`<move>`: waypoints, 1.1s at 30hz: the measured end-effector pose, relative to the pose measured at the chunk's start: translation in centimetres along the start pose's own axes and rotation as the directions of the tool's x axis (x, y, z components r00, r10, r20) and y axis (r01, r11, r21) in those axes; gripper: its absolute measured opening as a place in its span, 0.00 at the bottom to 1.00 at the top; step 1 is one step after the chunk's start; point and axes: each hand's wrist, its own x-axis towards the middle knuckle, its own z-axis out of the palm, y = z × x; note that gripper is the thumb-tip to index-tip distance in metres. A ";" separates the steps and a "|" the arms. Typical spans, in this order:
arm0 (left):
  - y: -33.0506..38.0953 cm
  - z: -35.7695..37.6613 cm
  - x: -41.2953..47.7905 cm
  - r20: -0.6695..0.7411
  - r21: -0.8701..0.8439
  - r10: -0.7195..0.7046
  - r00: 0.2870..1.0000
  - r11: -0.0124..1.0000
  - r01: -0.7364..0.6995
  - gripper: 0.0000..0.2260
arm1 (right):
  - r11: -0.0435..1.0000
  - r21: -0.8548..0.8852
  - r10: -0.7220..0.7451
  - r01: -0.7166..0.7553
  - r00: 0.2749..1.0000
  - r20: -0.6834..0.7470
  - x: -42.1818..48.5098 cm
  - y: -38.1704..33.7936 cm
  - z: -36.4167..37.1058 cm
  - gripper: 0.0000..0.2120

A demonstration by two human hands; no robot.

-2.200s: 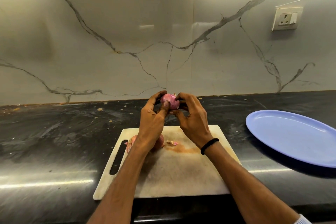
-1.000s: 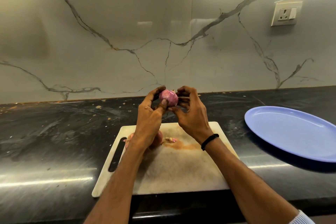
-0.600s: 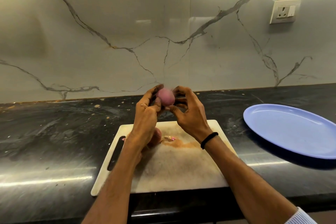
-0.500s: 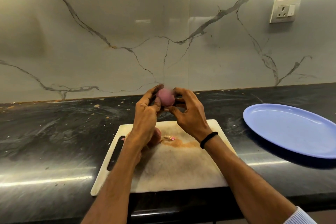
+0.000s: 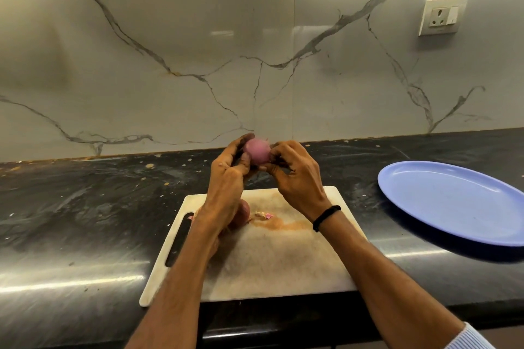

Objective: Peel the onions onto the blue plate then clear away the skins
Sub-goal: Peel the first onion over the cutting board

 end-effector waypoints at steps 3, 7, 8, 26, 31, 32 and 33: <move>0.2 0.1 0.0 0.002 -0.023 -0.009 1.000 1.000 0.009 0.16 | 1.000 0.027 0.011 -0.011 1.000 -0.006 0.1 0.1 0.0 0.10; 0.5 0.2 -0.2 -0.011 0.002 0.010 1.000 1.000 -0.010 0.15 | 0.990 0.134 0.047 -0.052 0.998 0.041 0.0 -0.6 -0.1 0.16; 0.5 0.3 -0.2 -0.019 0.019 0.022 1.000 1.000 -0.022 0.16 | 0.987 0.150 0.046 -0.053 0.998 0.050 -0.1 -0.7 -0.1 0.19; 0.6 0.3 -0.3 -0.072 0.056 0.046 0.996 0.998 -0.042 0.18 | 1.000 0.024 0.010 -0.009 0.999 -0.031 0.0 -0.5 0.1 0.06; 0.5 0.0 -0.2 -0.081 0.031 0.050 0.995 0.998 -0.048 0.19 | 0.996 0.078 0.040 -0.035 0.997 -0.073 0.1 -0.8 -0.1 0.06; 0.5 -0.1 -0.2 -0.081 0.037 0.050 0.995 0.998 -0.047 0.19 | 0.997 0.075 0.041 -0.035 0.996 -0.082 0.1 -0.8 -0.1 0.06; 0.4 -0.1 -0.2 -0.080 0.044 0.052 0.995 0.998 -0.049 0.19 | 0.996 0.077 0.045 -0.038 0.995 -0.090 0.1 -0.9 -0.2 0.07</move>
